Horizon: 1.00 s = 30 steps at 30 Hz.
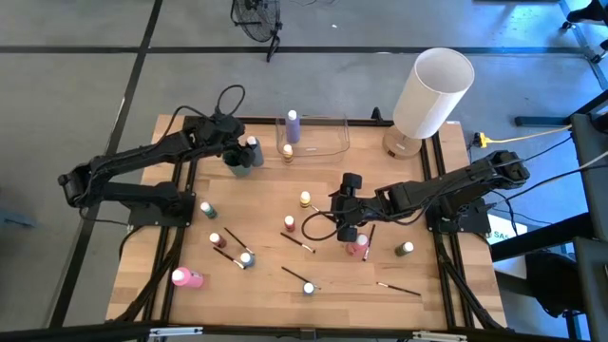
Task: Pick & Place Paint Supplies
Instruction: Put the gray paint bottle into the transparent bin
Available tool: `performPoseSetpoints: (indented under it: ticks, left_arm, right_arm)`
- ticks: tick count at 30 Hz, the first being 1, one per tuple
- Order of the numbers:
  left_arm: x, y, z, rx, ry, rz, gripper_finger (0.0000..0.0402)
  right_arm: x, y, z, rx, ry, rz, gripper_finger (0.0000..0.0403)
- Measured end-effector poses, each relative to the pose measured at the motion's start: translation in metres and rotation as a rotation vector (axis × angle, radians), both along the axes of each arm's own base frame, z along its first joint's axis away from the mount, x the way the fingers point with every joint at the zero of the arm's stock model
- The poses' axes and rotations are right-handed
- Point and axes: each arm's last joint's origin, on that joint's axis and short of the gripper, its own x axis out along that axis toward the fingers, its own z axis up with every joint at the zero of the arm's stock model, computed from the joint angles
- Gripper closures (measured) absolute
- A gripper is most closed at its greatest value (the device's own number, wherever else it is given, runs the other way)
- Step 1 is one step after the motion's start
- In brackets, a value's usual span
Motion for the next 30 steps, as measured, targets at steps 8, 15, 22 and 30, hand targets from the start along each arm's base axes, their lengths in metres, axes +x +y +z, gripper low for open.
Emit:
performPoseSetpoints:
  ticks: [8,15,22,30]
  left_arm:
    - [-0.0001,-0.0001,-0.0003,-0.006,-0.002,0.004,0.0093]
    - [0.0007,-0.0016,-0.0004,-0.007,-0.001,-0.004,0.0093]
    - [0.0045,-0.0078,-0.0004,0.004,0.006,-0.027,0.0093]
    - [0.0044,-0.0093,-0.0013,0.019,0.028,-0.009,0.0093]
  right_arm:
    - [-0.0009,-0.0003,-0.0008,0.002,0.01,-0.006,0.0119]
    - [-0.0009,-0.0003,-0.0008,0.002,0.01,-0.006,0.0118]
    - [-0.0009,-0.0003,-0.0008,0.002,0.01,-0.006,0.0119]
    - [-0.0009,-0.0002,-0.0008,0.002,0.01,-0.006,0.0119]
